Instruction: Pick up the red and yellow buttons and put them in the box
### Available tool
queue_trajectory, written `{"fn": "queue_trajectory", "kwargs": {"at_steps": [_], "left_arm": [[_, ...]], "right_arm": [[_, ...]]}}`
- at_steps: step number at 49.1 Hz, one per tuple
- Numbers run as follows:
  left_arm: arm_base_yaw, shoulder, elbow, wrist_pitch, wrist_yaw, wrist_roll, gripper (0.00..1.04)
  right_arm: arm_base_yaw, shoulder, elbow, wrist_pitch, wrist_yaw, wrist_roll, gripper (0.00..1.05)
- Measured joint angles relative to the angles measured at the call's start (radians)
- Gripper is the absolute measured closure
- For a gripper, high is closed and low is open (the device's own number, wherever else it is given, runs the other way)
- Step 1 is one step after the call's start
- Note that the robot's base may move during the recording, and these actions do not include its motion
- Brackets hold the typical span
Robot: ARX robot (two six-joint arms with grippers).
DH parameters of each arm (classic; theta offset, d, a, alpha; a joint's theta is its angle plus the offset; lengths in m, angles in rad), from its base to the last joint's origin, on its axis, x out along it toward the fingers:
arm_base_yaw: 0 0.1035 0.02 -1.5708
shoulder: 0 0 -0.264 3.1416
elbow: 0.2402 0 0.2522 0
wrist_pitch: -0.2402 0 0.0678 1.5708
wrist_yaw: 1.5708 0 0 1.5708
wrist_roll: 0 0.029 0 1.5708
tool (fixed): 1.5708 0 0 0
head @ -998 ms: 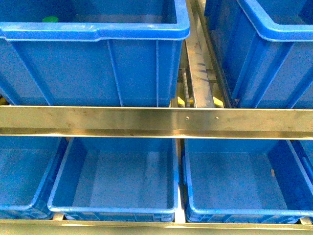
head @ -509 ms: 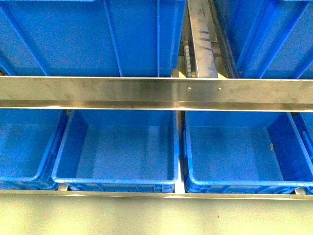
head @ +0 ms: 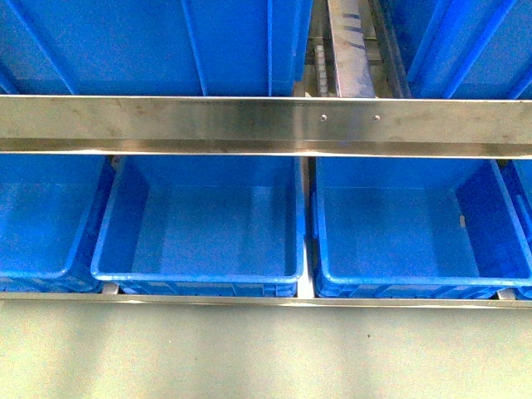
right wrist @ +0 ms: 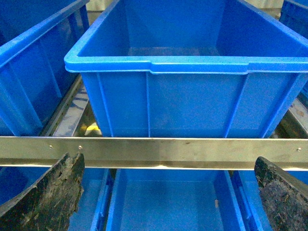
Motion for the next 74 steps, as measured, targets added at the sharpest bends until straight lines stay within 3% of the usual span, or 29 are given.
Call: {"fn": "queue_trajectory", "kwargs": {"at_steps": [25, 39, 45, 48, 61, 74], "left_arm": [[0.0, 0.215, 0.306, -0.151, -0.026, -0.011, 0.1], [-0.008, 0.349, 0.539, -0.27, -0.027, -0.007, 0.57], [-0.009, 0.357, 0.558, -0.275, -0.031, -0.007, 0.7], [-0.01, 0.358, 0.561, -0.271, -0.037, -0.003, 0.71], [-0.016, 0.157, 0.201, -0.047, -0.005, 0.033, 0.72], [0.012, -0.266, -0.28, 0.348, 0.317, -0.109, 0.72]], "right_arm": [[0.0, 0.0, 0.0, 0.0, 0.0, 0.0, 0.03], [0.0, 0.0, 0.0, 0.0, 0.0, 0.0, 0.03], [0.0, 0.0, 0.0, 0.0, 0.0, 0.0, 0.03], [0.0, 0.0, 0.0, 0.0, 0.0, 0.0, 0.03], [0.0, 0.0, 0.0, 0.0, 0.0, 0.0, 0.03], [0.0, 0.0, 0.0, 0.0, 0.0, 0.0, 0.03]]}}
